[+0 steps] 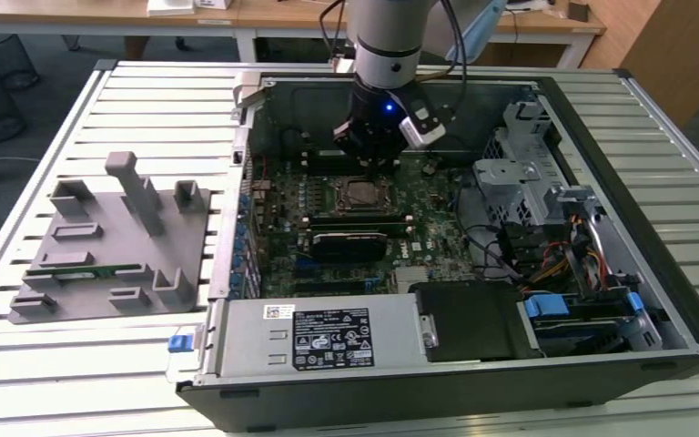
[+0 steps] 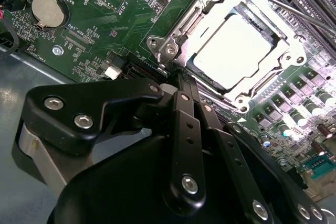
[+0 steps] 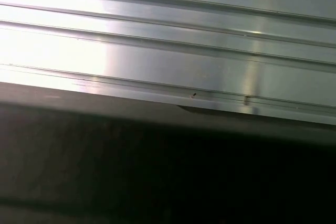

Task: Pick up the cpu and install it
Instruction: 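Install the first cpu locking lever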

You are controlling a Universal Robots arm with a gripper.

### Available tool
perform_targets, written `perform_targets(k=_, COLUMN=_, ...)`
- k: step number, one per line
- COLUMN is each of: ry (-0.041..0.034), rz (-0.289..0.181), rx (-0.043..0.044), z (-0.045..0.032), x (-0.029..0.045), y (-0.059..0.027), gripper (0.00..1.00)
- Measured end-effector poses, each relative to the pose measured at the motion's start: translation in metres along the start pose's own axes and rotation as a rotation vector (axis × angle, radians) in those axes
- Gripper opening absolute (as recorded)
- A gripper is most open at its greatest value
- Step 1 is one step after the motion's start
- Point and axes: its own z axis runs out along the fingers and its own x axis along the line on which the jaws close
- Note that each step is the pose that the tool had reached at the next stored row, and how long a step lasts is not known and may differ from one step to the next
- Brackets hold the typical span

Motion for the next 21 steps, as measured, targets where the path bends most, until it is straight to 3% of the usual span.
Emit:
perform_targets(k=8, ry=0.0001, rz=0.000, rx=0.0020, z=-0.0004, x=-0.0001, y=0.0000, gripper=0.11)
perform_targets(k=10, ry=0.0012, rz=0.000, rx=0.0114, z=-0.0002, x=-0.0001, y=0.0000, gripper=0.11)
perform_targets(k=14, ry=0.0048, rz=0.000, rx=0.0412, z=0.0012, x=-0.0001, y=-0.0002, gripper=0.11)
perform_targets(k=16, ry=0.0061, rz=0.000, rx=0.0512, z=0.0031, x=-0.0002, y=-0.0001, gripper=0.11)
perform_targets(k=18, ry=0.0069, rz=0.000, rx=0.0562, z=0.0044, x=-0.0004, y=-0.0001, gripper=0.11)
perform_targets(k=21, ry=0.0064, rz=0.000, rx=0.0557, z=0.0048, x=-0.0005, y=0.0011, gripper=0.11)
